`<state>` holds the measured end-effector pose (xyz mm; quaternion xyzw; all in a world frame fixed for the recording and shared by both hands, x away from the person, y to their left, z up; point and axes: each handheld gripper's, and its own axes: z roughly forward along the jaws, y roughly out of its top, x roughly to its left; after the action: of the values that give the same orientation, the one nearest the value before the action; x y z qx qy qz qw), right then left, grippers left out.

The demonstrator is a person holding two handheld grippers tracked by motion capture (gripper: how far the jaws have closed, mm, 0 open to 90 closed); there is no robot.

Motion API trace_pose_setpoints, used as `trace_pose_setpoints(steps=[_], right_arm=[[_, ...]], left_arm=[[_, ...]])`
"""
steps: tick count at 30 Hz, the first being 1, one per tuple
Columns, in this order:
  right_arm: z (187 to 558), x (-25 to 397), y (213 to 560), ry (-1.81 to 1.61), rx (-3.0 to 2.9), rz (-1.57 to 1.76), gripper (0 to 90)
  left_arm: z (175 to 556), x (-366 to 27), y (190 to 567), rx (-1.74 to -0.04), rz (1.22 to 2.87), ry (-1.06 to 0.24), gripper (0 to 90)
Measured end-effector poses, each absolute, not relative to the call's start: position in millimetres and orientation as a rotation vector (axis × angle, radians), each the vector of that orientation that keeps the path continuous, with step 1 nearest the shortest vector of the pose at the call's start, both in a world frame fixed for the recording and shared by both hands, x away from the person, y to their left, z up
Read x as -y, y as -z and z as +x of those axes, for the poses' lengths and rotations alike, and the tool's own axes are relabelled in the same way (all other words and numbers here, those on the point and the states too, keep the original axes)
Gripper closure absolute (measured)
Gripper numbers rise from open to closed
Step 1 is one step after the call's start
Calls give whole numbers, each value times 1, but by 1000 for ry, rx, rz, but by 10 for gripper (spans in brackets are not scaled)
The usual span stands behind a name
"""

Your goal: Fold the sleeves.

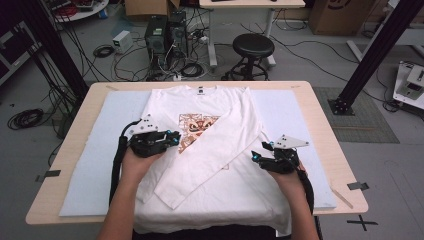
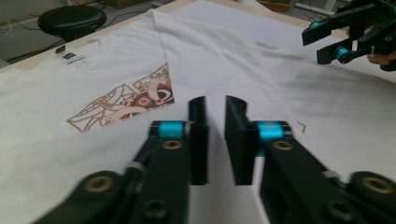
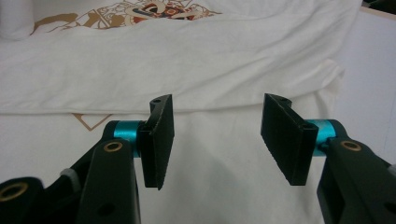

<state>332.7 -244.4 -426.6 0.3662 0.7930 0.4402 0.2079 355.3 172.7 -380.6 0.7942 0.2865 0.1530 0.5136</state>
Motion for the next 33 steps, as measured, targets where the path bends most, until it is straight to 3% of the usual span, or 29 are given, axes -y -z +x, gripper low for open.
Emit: trace_pose_setpoints(steps=[4,7,18,30,33], right_arm=[[332,245,427,-1226,-2208,1023,451],[332,245,428,-1221,-2210,1027,451],[331,241,429,-1210,-2219,1018,451],[331,243,429,-1214,-2212,1031,451],[331,242,429,-1213,-2216,1024,451]], left_arm=[[352,-182,388,-735,1883,-357,566],[345,-196,394,-754,1881,-344,519],[322,-237,417,-805,1871,-344,438],[322,-238,427,-787,1943,-321,517],[322,-237,429,-779,1974,-307,594]])
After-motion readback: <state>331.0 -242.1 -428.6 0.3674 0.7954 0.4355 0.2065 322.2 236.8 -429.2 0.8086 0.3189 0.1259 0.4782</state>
